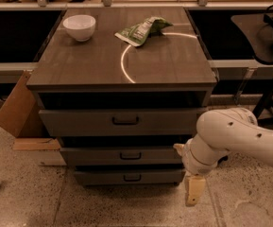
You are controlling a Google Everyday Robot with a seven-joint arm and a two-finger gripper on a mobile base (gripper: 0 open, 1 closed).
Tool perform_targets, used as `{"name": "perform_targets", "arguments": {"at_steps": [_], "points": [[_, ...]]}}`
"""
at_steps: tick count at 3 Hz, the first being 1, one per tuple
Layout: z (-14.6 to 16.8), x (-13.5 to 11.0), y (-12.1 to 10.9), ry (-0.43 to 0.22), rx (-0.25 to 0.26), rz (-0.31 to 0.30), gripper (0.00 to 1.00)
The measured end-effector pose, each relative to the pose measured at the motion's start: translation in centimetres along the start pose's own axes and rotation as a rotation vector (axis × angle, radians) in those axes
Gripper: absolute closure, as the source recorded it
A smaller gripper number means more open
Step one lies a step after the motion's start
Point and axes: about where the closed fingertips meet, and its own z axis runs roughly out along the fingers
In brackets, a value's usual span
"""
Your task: Open middle drawer
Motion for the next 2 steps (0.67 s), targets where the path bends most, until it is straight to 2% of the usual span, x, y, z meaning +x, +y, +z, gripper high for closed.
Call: {"name": "perform_targets", "arguments": {"at_steps": [1,2], "points": [[2.7,0.7,-2.3,-0.007,0.023,-0.034,0.0],[7.3,1.7,-4.4,-0.043,-0.002,-0.038,0.0]]}}
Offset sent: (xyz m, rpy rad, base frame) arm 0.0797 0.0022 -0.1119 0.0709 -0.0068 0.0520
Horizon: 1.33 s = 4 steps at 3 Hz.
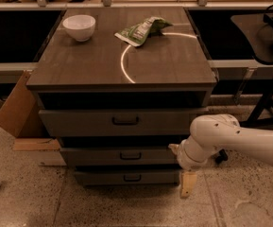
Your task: Open middle drawer
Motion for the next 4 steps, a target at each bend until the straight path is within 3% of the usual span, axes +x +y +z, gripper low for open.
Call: {"name": "perform_targets", "arguments": {"at_steps": [1,4], "points": [[0.0,0.0,0.0,0.0,0.0,0.0,0.0],[7.1,-1.5,-4.3,-0.085,0.088,-0.114,0.0]]}}
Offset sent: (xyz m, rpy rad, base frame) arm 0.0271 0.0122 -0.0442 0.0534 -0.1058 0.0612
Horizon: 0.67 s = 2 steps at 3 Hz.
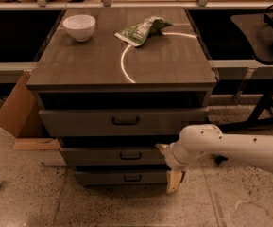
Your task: Open middle drawer
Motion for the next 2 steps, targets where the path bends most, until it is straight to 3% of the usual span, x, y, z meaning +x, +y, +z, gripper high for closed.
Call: {"name": "perform_targets", "arguments": {"at_steps": [2], "points": [[4.2,0.7,-2.0,-0.012,0.034,0.048,0.0]]}}
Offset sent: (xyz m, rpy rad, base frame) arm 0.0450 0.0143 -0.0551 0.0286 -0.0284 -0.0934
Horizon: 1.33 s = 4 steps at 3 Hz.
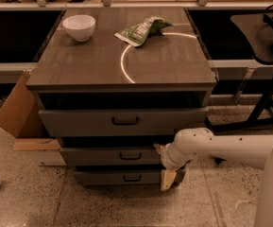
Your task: Open middle drawer
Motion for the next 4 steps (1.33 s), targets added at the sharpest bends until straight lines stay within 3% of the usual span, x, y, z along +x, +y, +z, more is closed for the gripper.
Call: {"name": "perform_targets", "arguments": {"at_steps": [3,4], "points": [[4.0,1.1,-3.1,0.025,0.049,0.067,0.0],[4.2,1.2,-2.4,0.027,0.05,0.071,0.19]]}}
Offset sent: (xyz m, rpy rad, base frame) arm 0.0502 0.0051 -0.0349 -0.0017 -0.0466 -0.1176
